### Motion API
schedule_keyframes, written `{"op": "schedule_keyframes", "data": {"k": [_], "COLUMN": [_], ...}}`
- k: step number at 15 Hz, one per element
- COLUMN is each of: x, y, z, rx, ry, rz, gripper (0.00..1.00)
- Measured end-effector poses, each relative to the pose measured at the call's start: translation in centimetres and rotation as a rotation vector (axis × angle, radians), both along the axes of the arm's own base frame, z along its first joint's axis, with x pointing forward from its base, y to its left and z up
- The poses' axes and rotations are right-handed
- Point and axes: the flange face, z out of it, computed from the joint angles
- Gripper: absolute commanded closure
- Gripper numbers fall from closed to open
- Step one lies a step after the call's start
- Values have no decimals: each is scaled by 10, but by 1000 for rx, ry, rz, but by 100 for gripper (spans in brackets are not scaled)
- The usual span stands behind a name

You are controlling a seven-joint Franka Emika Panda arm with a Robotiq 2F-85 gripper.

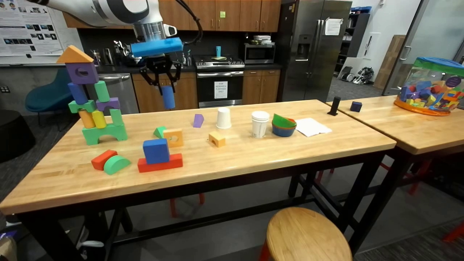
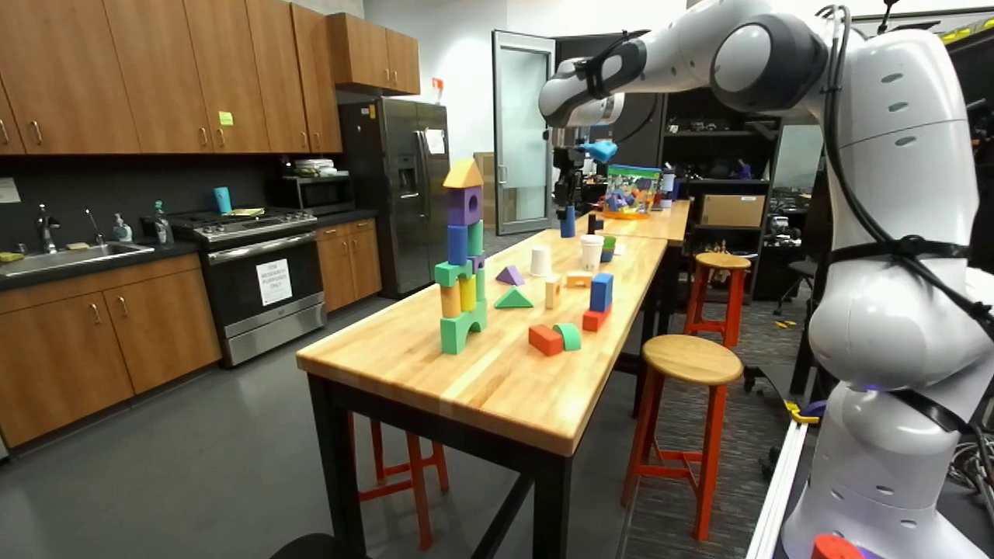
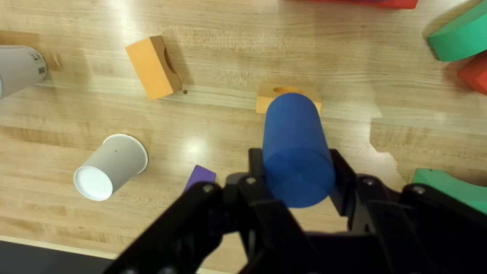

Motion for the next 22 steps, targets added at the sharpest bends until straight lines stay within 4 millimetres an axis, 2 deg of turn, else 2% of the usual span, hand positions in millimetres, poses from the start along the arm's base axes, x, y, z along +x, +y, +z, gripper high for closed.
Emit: {"op": "schedule_keyframes", "data": {"k": [2,5,6,9,13,16,22], "x": [-9,-11,-11,-11,-19,-28,-78], "y": [5,7,7,8,12,2,-25], "z": [0,-2,-3,-8,-31,-35,-24], "rx": [0,1,1,2,45,46,20], "ry": [0,-1,0,19,145,159,166], "rz": [5,7,7,1,-30,-54,-61], "gripper": [58,58,83,83,83,83,83]}}
